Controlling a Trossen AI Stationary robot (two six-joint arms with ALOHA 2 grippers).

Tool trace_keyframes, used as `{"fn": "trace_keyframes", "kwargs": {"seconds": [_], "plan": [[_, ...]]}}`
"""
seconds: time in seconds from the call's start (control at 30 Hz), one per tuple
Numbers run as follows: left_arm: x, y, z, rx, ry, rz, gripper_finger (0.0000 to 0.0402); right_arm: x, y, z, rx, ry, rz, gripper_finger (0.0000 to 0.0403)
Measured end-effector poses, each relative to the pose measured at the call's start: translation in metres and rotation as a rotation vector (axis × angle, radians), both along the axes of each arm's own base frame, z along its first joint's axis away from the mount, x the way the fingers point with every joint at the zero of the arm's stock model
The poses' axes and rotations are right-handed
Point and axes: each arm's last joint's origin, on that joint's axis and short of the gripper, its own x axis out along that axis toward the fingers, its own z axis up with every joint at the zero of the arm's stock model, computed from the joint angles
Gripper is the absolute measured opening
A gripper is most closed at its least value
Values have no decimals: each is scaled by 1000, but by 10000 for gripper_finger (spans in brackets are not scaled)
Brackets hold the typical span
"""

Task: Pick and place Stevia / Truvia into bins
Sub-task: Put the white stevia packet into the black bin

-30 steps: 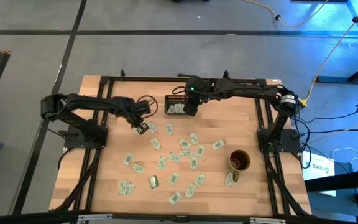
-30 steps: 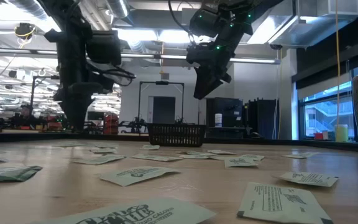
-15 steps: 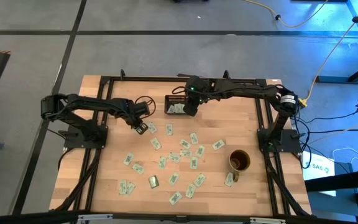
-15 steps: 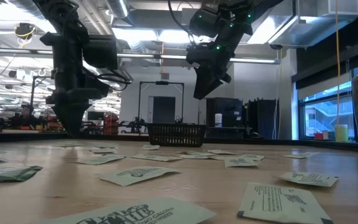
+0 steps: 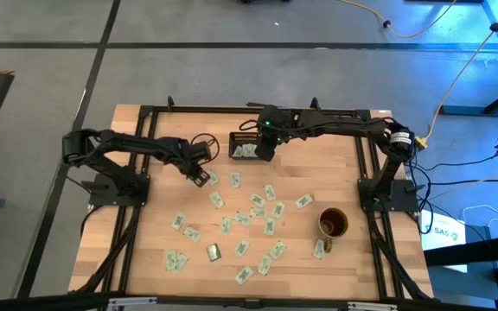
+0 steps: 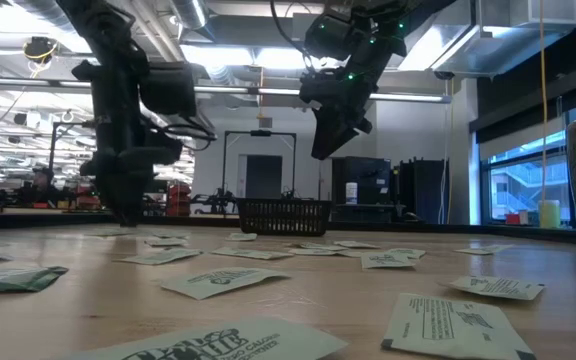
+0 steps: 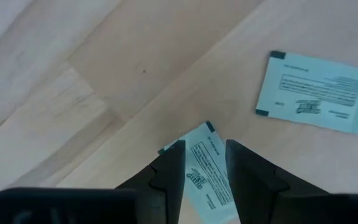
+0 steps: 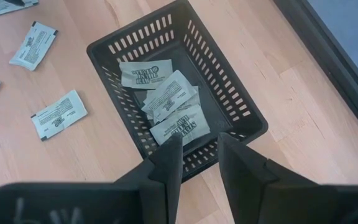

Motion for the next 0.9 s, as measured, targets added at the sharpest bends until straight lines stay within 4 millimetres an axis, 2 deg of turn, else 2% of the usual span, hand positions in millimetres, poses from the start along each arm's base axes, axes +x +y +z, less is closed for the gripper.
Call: {"fn": "trace_keyframes", "kwargs": {"seconds": [0.3,0.63,0.9], "plan": [[6,2,-15,-15,61,0,96,0,1,0,0,1,2,106],[6,2,-13,-12,50,-2,62,0,1,0,-1,2,4,106],[15,4,-3,-18,41,-75,16,1,3,0,29,-9,20,106]]}}
